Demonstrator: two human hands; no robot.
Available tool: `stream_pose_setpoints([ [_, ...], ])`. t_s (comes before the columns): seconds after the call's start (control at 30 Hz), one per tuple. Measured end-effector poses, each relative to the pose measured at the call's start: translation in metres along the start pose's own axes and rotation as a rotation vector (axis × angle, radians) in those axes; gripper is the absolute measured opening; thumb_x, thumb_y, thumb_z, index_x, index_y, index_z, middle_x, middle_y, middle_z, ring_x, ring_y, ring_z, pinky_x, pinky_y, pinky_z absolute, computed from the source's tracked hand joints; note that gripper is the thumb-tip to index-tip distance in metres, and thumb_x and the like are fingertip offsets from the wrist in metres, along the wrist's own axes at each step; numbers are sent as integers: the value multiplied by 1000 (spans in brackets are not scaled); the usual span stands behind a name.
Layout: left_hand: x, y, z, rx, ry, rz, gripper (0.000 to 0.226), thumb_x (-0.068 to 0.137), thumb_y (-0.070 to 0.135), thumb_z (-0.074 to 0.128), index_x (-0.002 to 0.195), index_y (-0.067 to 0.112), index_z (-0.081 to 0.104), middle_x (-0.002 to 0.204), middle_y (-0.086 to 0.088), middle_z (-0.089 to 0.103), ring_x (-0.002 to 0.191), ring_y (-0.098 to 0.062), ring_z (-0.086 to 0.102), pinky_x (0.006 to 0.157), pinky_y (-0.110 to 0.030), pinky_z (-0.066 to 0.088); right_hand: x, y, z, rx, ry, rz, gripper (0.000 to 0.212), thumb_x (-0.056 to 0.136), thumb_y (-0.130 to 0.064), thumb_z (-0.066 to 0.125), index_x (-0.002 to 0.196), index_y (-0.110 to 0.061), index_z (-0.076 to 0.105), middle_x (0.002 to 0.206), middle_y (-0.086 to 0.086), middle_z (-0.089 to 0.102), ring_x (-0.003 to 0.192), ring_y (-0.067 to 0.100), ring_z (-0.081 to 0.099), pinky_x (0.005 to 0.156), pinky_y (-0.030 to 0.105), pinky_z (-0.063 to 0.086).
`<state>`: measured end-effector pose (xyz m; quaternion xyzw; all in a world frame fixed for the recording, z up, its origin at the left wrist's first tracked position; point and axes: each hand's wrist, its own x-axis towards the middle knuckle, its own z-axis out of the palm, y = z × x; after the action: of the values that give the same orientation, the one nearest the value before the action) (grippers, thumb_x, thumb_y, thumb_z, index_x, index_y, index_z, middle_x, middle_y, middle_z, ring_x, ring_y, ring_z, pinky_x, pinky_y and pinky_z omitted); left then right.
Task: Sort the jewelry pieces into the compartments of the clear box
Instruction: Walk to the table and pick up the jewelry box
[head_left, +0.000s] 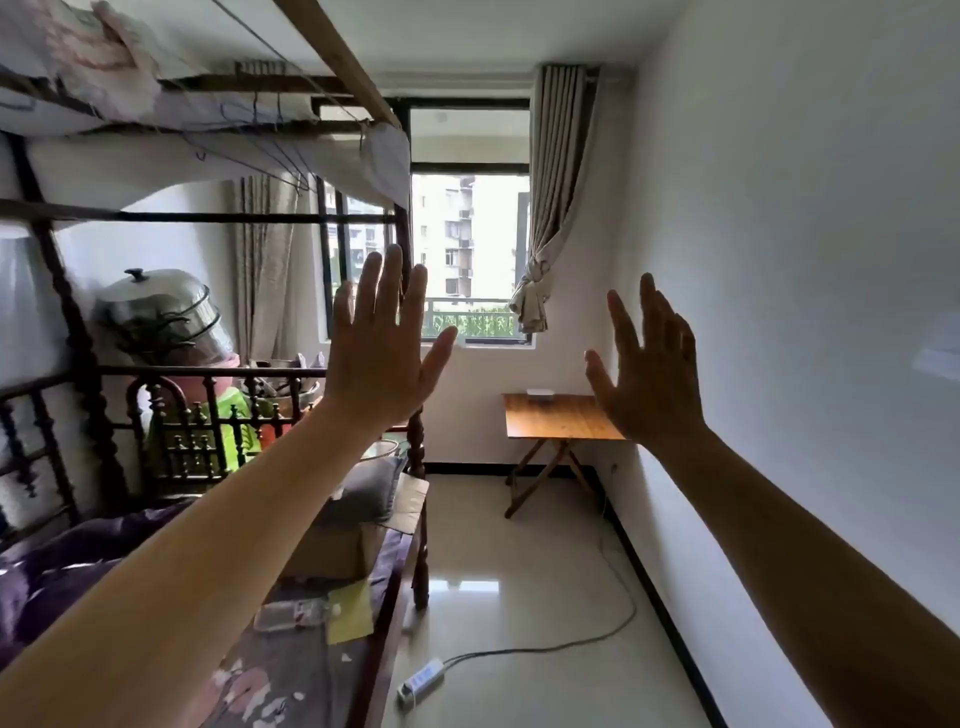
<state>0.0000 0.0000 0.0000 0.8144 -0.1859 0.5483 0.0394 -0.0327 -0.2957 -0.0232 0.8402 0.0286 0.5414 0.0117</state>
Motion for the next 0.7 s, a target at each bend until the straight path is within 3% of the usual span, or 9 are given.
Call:
stream_pose_setpoints([
  [0.33, 22, -48, 174, -71, -103, -11, 72, 100, 56, 22, 154, 9, 23, 163, -18, 14, 150, -33, 12, 116, -54, 21, 22, 8, 166, -55, -116, -28, 72, 96, -54, 42, 157, -19, 23, 165, 18, 10, 147, 39, 24, 116, 57, 25],
  [0.57, 58, -29, 338, -36, -194, 83, 73, 100, 59, 17, 154, 11, 19, 164, -17, 10, 151, -33, 9, 118, -53, 16, 36, 69, 297, -63, -164, -53, 71, 97, -47, 42, 157, -16, 22, 165, 19, 8, 147, 40, 23, 115, 54, 23],
  [0.7, 87, -19, 427, -48, -270, 78, 75, 98, 60, 15, 155, 11, 19, 164, -17, 7, 151, -32, 7, 118, -54, 16, 56, 114, 380, -31, -220, 54, 72, 97, -48, 44, 157, -18, 19, 165, 17, 5, 148, 39, 21, 116, 53, 20],
])
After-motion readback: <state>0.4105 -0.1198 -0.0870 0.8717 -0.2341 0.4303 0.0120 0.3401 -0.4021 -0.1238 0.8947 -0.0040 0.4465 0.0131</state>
